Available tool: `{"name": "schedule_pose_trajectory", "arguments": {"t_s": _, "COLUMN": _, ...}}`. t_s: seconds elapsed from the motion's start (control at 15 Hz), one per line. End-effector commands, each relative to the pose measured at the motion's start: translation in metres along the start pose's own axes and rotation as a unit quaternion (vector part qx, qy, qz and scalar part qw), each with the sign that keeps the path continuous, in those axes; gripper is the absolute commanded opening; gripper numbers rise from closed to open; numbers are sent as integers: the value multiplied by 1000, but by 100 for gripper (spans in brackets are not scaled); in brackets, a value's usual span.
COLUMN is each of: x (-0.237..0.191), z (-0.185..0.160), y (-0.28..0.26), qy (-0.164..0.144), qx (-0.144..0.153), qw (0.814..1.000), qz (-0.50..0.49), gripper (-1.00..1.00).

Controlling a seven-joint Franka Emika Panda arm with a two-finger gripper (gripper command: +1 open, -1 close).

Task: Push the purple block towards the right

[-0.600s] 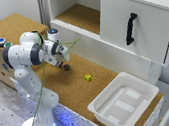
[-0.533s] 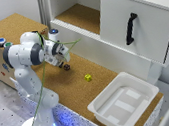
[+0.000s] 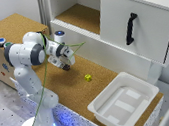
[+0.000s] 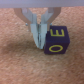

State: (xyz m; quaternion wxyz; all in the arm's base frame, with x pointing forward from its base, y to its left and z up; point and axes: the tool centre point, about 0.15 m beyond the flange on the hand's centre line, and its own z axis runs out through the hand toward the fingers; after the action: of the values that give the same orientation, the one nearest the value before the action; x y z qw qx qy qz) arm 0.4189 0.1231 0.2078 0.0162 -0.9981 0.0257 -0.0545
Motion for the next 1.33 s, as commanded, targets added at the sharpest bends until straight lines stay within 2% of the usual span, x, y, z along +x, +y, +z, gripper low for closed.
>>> {"name": "schedule_pose_trajectory", "arguments": {"t_s": 0.0, "x": 7, "z": -5, "y": 42, "qy": 3, "qx": -26, "qw": 999, "qz": 20, "gripper": -100}}
{"name": "schedule_pose_trajectory", "arguments": {"t_s": 0.53, "x": 6, "z": 3, "y": 101, "qy": -11, "qx": -58, "qw": 996, "qz": 60, "gripper": -100}}
{"name": "schedule_pose_trajectory", "arguments": {"t_s": 0.8, "x": 1, "z": -2, "y": 114, "qy": -9, "qx": -64, "qw": 995, "qz": 76, "gripper": -100}}
{"name": "schedule_pose_trajectory", "arguments": {"t_s": 0.93, "x": 0, "z": -13, "y": 102, "qy": 1, "qx": -59, "qw": 996, "qz": 71, "gripper": -100}}
{"name": "schedule_pose_trajectory", "arguments": {"t_s": 1.07, "x": 1, "z": -48, "y": 85, "qy": 30, "qx": -62, "qw": 996, "qz": 55, "gripper": -100}}
{"name": "schedule_pose_trajectory", "arguments": {"t_s": 1.13, "x": 0, "z": -63, "y": 84, "qy": 40, "qx": -69, "qw": 995, "qz": 57, "gripper": 100}}
{"name": "schedule_pose_trajectory", "arguments": {"t_s": 1.27, "x": -3, "z": -84, "y": 90, "qy": 52, "qx": -82, "qw": 993, "qz": 68, "gripper": 100}}
